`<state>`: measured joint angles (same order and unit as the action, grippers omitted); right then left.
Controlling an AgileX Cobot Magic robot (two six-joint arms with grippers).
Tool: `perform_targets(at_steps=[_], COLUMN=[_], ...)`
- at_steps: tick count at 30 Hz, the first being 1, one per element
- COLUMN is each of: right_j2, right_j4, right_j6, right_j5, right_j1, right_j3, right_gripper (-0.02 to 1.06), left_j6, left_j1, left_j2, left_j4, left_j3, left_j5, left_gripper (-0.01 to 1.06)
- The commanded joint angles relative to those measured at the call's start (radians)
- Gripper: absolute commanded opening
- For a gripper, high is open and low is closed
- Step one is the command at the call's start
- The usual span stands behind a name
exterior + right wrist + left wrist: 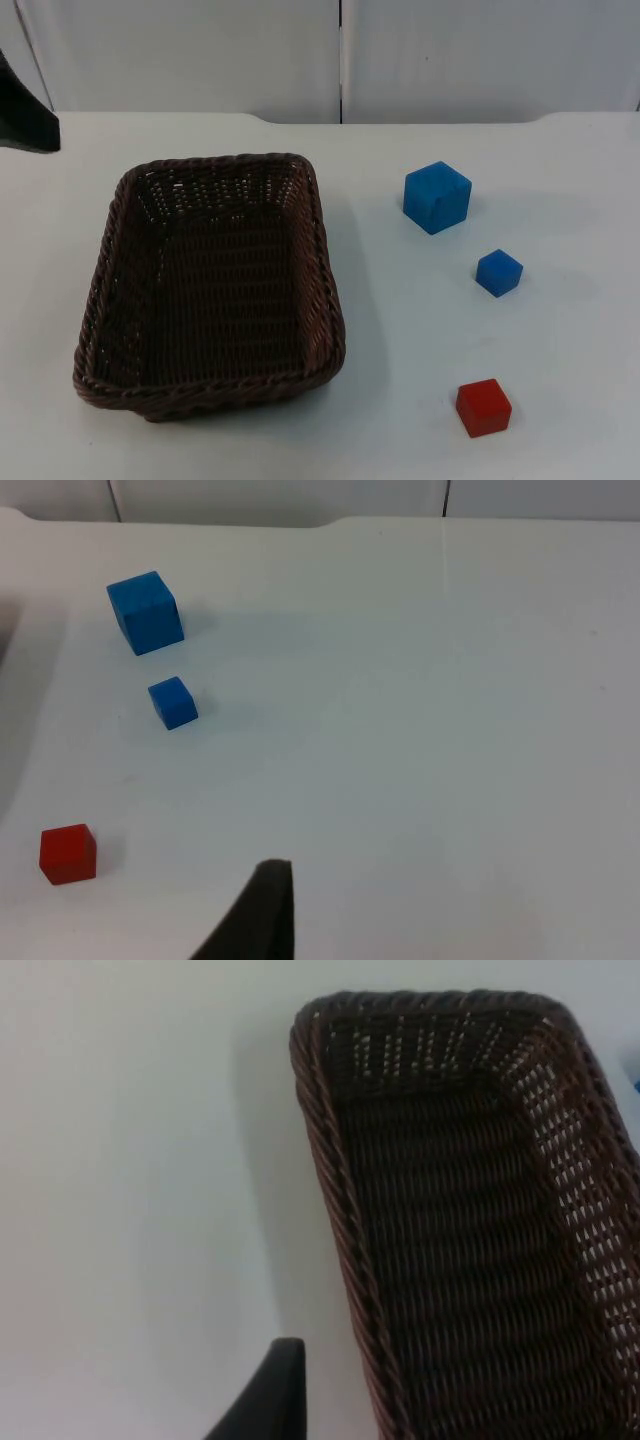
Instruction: Pick up the basket with the left hand and place the largest block into the basket with the right hand.
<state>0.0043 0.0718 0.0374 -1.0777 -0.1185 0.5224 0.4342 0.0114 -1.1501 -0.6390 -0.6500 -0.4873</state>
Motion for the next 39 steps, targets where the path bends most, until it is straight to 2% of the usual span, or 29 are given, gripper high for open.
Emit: perform_targets(at_steps=[1,19,39], right_j2=[-0.004,-0.004,-0.004], right_j4=[-0.005,-0.005,-0.005], right_j6=[-0.004,-0.004,-0.004], right_j5=[0.001,0.001,0.001], right_j1=[0.007,0.007,0.007], right_j3=[-0.007,-0.007,-0.007], right_gripper=[1.05,1.05,1.05], left_j6=[0.026,0.132,0.156], left_j1=[-0.001,-0.001,-0.001], left_j2=[-0.042,-0.242,-0.516], left_j4=[-0.053,-0.202,-0.22], left_j3=[-0.003,-0.008,-0.172], left_j5=[0.026,0.037,0.052], left_gripper=[1.05,1.05,1.05])
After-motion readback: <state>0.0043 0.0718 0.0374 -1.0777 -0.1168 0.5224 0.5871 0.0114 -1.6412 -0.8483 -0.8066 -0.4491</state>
